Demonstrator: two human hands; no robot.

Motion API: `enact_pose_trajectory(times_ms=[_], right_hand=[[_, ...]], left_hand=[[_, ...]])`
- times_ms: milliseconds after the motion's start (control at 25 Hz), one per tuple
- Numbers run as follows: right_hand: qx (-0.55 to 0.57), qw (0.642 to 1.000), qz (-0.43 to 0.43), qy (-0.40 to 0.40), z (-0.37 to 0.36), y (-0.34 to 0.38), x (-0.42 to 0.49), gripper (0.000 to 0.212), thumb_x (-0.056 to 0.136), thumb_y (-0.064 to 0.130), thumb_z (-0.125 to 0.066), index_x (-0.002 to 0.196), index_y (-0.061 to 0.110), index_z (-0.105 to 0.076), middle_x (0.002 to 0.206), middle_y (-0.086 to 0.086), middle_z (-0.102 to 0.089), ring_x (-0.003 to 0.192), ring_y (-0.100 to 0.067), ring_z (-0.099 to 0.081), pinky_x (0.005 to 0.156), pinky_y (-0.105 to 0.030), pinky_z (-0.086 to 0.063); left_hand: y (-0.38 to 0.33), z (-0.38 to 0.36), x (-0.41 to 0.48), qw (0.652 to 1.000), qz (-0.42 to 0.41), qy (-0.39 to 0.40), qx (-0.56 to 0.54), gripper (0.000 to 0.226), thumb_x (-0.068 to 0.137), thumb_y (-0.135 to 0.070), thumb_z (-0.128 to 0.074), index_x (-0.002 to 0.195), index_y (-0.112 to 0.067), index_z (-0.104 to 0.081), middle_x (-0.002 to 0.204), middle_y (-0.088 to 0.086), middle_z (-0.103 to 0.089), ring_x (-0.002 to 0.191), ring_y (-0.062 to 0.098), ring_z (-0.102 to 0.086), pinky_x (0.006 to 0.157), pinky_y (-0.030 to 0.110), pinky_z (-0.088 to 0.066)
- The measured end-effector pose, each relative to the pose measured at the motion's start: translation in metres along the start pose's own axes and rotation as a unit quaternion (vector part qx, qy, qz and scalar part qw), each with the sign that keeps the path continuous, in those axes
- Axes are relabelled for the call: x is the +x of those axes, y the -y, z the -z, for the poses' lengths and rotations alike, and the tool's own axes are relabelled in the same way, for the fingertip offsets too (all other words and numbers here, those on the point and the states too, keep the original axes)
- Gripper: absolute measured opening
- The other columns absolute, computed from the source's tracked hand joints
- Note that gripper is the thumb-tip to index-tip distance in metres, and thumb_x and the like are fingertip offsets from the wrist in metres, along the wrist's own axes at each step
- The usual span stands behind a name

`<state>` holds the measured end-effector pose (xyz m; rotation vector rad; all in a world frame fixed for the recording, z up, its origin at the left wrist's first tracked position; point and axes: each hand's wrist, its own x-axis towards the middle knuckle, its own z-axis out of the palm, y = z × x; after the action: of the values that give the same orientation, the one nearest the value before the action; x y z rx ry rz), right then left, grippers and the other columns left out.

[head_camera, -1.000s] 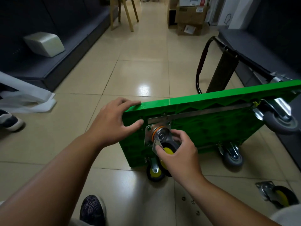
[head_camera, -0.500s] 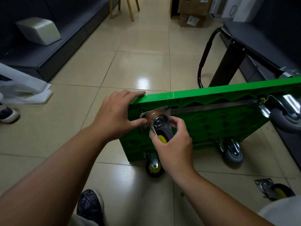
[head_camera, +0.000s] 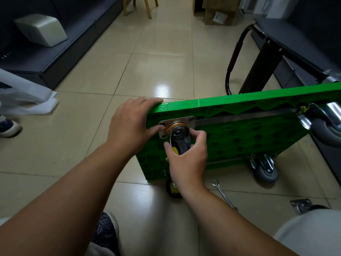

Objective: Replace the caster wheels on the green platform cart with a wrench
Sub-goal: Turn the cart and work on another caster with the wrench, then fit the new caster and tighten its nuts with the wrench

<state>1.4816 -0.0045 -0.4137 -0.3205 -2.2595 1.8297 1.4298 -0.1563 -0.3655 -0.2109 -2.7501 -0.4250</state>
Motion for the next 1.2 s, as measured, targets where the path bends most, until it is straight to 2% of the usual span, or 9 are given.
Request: enact_pose_trajectory(times_ms=[120, 440, 480, 600, 760, 840, 920, 1120, 1200], right_hand=[[0.011, 1.000, -0.011, -0.005, -0.005, -0.007, 0.000, 0.058, 0.075, 0.025, -0.086, 0.113, 0.035, -0.043, 0.116, -0.001, -0.056, 0.090, -0.029, -0.070, 0.068, -0.037, -0.063], [0.007, 1.000, -0.024, -0.010, -0.004, -0.011, 0.003, 0.056, 0.073, 0.031, -0.087, 0.111, 0.040, -0.046, 0.112, -0.002, -0.062, 0.092, -0.025, -0.070, 0.070, -0.041, -0.062], [0.007, 1.000, -0.019, -0.010, -0.004, -0.011, 0.003, 0.056, 0.073, 0.030, -0.086, 0.112, 0.039, -0.047, 0.112, -0.002, -0.062, 0.092, -0.024, -0.069, 0.070, -0.038, -0.062], [-0.005, 1.000, 0.000, -0.007, -0.003, -0.008, 0.001, 0.056, 0.075, 0.025, -0.087, 0.116, 0.031, -0.049, 0.116, 0.002, -0.058, 0.097, -0.015, -0.065, 0.072, -0.019, -0.057], [0.013, 1.000, -0.013, -0.002, -0.006, -0.011, 0.000, 0.060, 0.076, 0.025, -0.087, 0.121, 0.031, -0.049, 0.116, -0.002, -0.063, 0.099, -0.019, -0.068, 0.077, -0.023, -0.059], [0.015, 1.000, -0.008, -0.007, -0.005, -0.011, 0.000, 0.061, 0.076, 0.023, -0.087, 0.126, 0.025, -0.054, 0.120, 0.001, -0.062, 0.104, -0.013, -0.064, 0.077, -0.008, -0.052], [0.015, 1.000, -0.002, -0.008, -0.003, -0.010, -0.001, 0.062, 0.076, 0.021, -0.087, 0.130, 0.022, -0.056, 0.124, 0.005, -0.061, 0.109, -0.009, -0.060, 0.079, 0.000, -0.045], [-0.001, 1.000, 0.017, -0.014, -0.005, -0.014, 0.000, 0.063, 0.075, 0.024, -0.088, 0.131, 0.022, -0.059, 0.131, 0.010, -0.061, 0.118, -0.004, -0.058, 0.096, -0.019, -0.051], [-0.032, 0.998, 0.046, -0.027, -0.004, -0.016, 0.000, 0.063, 0.075, 0.023, -0.088, 0.131, 0.016, -0.060, 0.133, 0.007, -0.061, 0.121, -0.007, -0.057, 0.099, -0.018, -0.048]], left_hand=[[0.000, -0.002, 0.002, 1.000, 0.006, -0.009, 0.011, 0.068, 0.077, -0.049, -0.080, 0.138, -0.033, -0.054, 0.121, -0.004, -0.064, 0.110, 0.022, -0.056, 0.089, 0.040, -0.047], [-0.001, -0.005, 0.004, 0.999, 0.020, -0.019, 0.025, 0.067, 0.075, -0.051, -0.081, 0.134, -0.031, -0.057, 0.118, -0.003, -0.065, 0.108, 0.024, -0.056, 0.086, 0.041, -0.047], [-0.001, -0.006, 0.004, 0.999, 0.021, -0.018, 0.027, 0.067, 0.075, -0.050, -0.081, 0.135, -0.031, -0.057, 0.119, -0.003, -0.065, 0.108, 0.024, -0.055, 0.087, 0.041, -0.046], [-0.003, -0.007, 0.002, 0.999, 0.019, -0.022, 0.033, 0.066, 0.076, -0.049, -0.081, 0.134, -0.031, -0.057, 0.118, -0.003, -0.065, 0.107, 0.025, -0.055, 0.085, 0.040, -0.044], [-0.004, -0.007, 0.000, 0.998, 0.010, -0.033, 0.048, 0.062, 0.077, -0.041, -0.083, 0.132, -0.028, -0.059, 0.113, 0.000, -0.065, 0.103, 0.027, -0.055, 0.082, 0.039, -0.043], [-0.004, -0.006, 0.001, 0.998, 0.009, -0.029, 0.048, 0.062, 0.076, -0.041, -0.083, 0.132, -0.028, -0.059, 0.113, 0.000, -0.065, 0.103, 0.027, -0.055, 0.082, 0.040, -0.043], [-0.004, -0.003, 0.003, 0.999, 0.011, -0.020, 0.044, 0.062, 0.076, -0.042, -0.083, 0.132, -0.029, -0.059, 0.114, -0.001, -0.066, 0.103, 0.027, -0.056, 0.083, 0.040, -0.045], [-0.008, 0.005, 0.009, 0.997, 0.028, 0.004, 0.068, 0.056, 0.076, -0.046, -0.082, 0.124, -0.031, -0.058, 0.111, -0.006, -0.067, 0.099, 0.024, -0.061, 0.077, 0.039, -0.051], [-0.009, 0.008, 0.008, 0.997, 0.032, 0.008, 0.075, 0.053, 0.076, -0.049, -0.082, 0.120, -0.032, -0.058, 0.108, -0.007, -0.066, 0.096, 0.024, -0.061, 0.073, 0.037, -0.049]])
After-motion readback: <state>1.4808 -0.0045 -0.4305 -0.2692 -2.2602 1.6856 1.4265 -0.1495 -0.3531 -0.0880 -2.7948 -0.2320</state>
